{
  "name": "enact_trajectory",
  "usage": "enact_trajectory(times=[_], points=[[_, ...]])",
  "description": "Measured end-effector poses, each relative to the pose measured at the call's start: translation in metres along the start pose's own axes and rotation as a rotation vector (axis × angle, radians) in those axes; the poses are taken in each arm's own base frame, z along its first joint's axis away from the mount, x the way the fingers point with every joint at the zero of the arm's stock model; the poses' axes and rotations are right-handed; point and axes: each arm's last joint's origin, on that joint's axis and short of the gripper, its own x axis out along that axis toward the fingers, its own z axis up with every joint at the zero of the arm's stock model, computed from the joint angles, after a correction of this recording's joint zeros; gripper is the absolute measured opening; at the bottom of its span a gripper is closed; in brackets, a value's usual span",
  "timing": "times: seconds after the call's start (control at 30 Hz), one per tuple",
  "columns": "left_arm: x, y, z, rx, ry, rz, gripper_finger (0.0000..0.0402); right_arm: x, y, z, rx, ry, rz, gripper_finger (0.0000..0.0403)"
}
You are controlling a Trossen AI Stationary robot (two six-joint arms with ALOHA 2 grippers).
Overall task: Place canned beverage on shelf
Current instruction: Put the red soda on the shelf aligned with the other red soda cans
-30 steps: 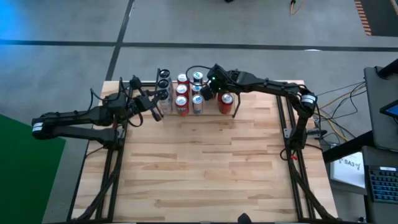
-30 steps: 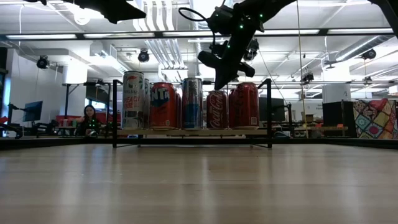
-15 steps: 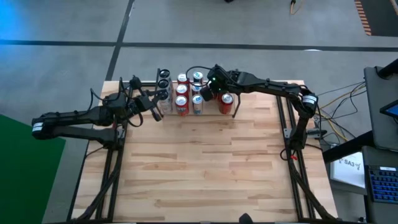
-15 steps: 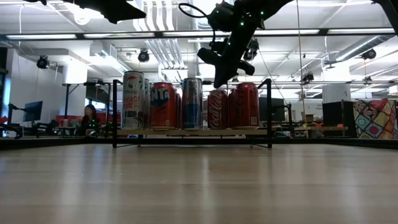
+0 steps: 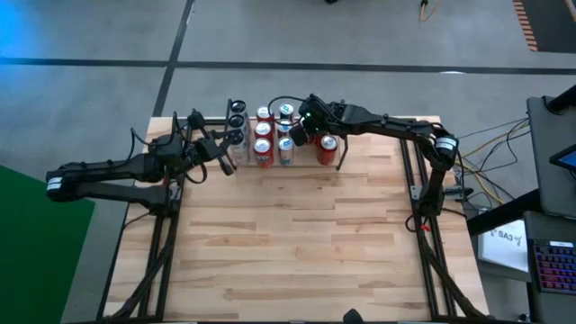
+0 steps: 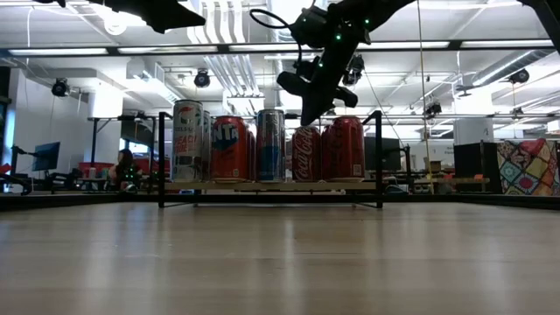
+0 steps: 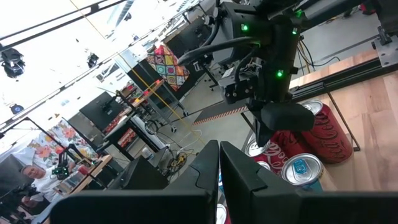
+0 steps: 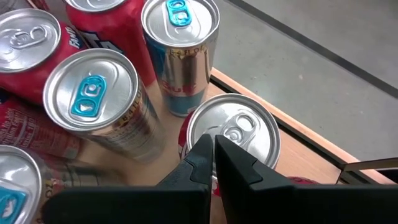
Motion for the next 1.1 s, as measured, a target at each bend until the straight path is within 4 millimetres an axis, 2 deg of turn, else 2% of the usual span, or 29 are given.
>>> enact_trajectory(times=[0.77, 1.1], points=[[0.0, 0.0001, 0.0, -0.004, 0.0, 0.001, 0.0, -0.0037, 0.0044, -0.0045, -0.007, 0.05, 0.053, 0.0009], [0.0, 0.0001, 0.0, -0.004, 0.0, 0.0, 0.0, -0.0047, 0.0023, -0.0013, -0.017, 0.016, 0.002, 0.0009]])
